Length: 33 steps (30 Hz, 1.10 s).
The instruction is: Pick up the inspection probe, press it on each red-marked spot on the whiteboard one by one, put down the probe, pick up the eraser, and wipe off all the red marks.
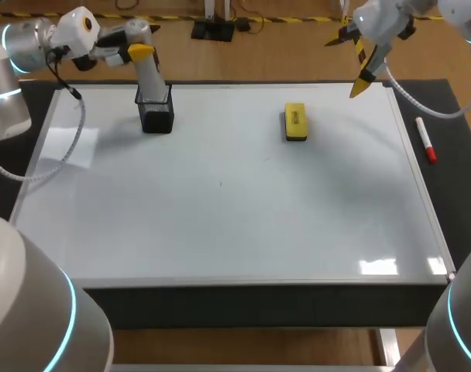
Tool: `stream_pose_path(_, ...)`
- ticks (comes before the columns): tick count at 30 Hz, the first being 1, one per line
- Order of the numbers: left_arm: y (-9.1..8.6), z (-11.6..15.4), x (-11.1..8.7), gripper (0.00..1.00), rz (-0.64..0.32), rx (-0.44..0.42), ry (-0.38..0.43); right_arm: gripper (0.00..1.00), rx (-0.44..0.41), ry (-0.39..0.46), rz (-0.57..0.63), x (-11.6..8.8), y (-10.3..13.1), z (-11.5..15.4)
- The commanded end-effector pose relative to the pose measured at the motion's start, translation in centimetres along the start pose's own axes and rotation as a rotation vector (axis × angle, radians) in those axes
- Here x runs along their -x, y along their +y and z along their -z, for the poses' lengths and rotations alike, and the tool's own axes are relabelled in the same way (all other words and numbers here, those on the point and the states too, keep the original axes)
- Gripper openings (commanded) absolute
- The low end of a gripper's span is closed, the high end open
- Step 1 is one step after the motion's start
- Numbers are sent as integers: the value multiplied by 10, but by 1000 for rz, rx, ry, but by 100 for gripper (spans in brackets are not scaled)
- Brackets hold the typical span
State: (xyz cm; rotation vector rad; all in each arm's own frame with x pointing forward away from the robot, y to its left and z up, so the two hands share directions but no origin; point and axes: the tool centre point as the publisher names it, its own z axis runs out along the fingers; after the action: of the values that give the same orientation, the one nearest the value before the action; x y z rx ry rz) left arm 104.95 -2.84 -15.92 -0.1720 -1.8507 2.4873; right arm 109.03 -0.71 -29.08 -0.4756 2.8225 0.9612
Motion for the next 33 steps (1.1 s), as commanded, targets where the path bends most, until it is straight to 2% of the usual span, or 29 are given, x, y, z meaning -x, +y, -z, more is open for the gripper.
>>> stream_pose_path(1, 5, 4, 6, 0, 8, -6, 13, 100, -4, 3, 1, 0, 0, 1)
stream_pose_path(22, 29, 17, 12, 0, 48, 24, -41, 100, -4, 3, 1, 0, 0, 1)
stream_pose_path(25, 29, 18, 12, 0, 10, 29, -41, 100, -4, 3, 1, 0, 0, 1)
stream_pose_path(33, 35, 20, 17, 0, 21, 29, -37, 100, -4, 3, 1, 0, 0, 1)
